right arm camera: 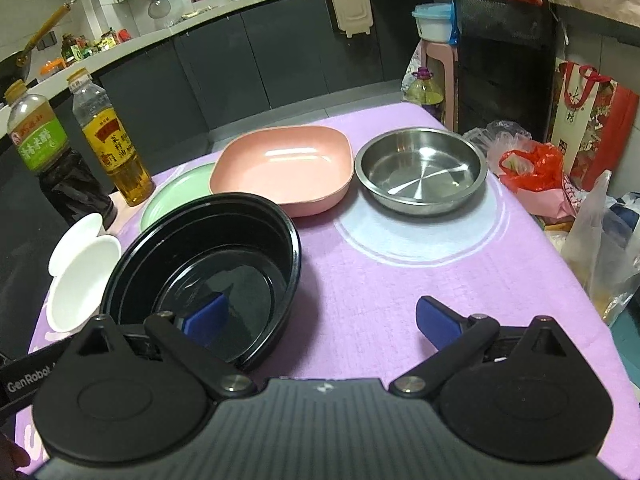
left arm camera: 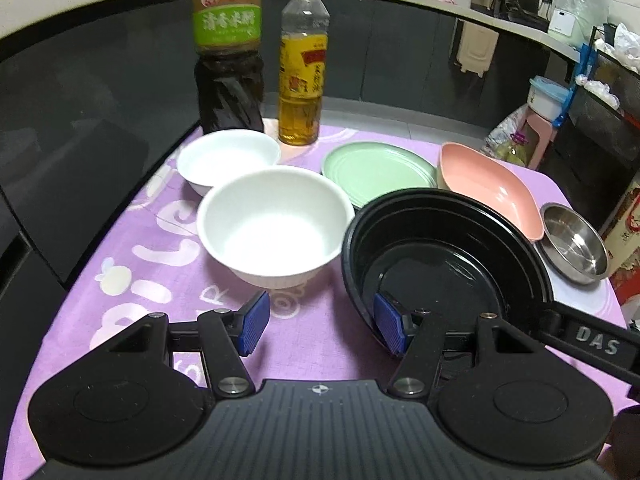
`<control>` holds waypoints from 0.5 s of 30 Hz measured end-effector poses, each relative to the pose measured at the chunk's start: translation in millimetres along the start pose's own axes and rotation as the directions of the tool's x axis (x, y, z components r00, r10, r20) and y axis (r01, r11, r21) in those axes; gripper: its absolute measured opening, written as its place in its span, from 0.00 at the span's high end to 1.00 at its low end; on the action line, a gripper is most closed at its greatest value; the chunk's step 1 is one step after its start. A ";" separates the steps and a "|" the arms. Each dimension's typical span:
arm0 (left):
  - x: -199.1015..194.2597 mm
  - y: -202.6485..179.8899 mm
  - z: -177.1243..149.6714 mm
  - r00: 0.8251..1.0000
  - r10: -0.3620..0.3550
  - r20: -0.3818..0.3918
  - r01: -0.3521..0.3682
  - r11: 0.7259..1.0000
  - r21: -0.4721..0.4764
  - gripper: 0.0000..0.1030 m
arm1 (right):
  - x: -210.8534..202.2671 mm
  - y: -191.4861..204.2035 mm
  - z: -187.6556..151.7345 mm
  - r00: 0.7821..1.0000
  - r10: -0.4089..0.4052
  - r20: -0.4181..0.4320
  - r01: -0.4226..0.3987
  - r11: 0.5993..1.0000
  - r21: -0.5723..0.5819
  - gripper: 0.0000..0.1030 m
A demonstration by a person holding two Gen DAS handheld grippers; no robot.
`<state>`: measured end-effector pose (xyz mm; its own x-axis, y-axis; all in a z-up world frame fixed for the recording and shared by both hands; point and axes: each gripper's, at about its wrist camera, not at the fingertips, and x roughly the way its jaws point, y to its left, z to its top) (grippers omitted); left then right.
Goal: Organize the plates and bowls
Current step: 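Close both grippers on the black bowl's rim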
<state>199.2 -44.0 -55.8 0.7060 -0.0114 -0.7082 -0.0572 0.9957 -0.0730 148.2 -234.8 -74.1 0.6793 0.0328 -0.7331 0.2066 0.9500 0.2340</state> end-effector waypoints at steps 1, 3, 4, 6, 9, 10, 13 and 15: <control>1.5 0.0 1.5 1.000 -0.011 -0.010 0.011 1.000 -0.002 0.47 | 2.2 0.4 0.2 1.000 0.000 -0.008 0.000 1.000 0.002 0.62; 3.8 1.6 4.2 0.999 -0.033 -0.018 0.033 0.999 -0.022 0.47 | 5.8 1.0 1.1 1.000 0.005 -0.019 -0.004 1.000 0.005 0.62; 5.1 2.4 5.3 0.999 -0.040 -0.021 0.040 0.999 -0.035 0.47 | 7.2 1.6 1.9 1.000 0.006 -0.021 -0.006 1.000 0.008 0.62; 9.5 3.6 8.4 0.998 -0.059 -0.030 0.057 0.996 -0.070 0.47 | 9.9 3.7 3.1 1.000 0.008 -0.025 -0.008 1.000 0.002 0.62; 22.5 0.8 11.7 0.994 -0.080 -0.071 0.073 0.993 -0.094 0.48 | 18.1 7.2 4.0 0.998 0.026 -0.056 -0.026 1.000 -0.010 0.63; 27.1 -0.2 12.2 0.993 -0.086 -0.085 0.078 0.992 -0.095 0.51 | 22.0 7.0 3.8 0.996 0.036 -0.079 -0.037 0.999 -0.006 0.63; 37.1 -5.1 8.9 0.986 -0.121 -0.118 0.113 0.991 -0.069 0.86 | 27.4 9.2 1.2 0.995 0.039 -0.093 -0.042 0.999 -0.023 0.83; 36.0 -7.4 5.4 0.984 -0.131 -0.121 0.125 0.991 -0.053 0.87 | 26.5 9.3 1.1 0.993 0.060 -0.098 -0.063 0.998 -0.030 0.98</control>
<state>228.8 -51.2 -77.0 0.6170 -0.1523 -0.7721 -0.0058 0.9802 -0.1979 168.9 -225.5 -90.6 0.6179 0.1202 -0.7770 0.1418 0.9550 0.2605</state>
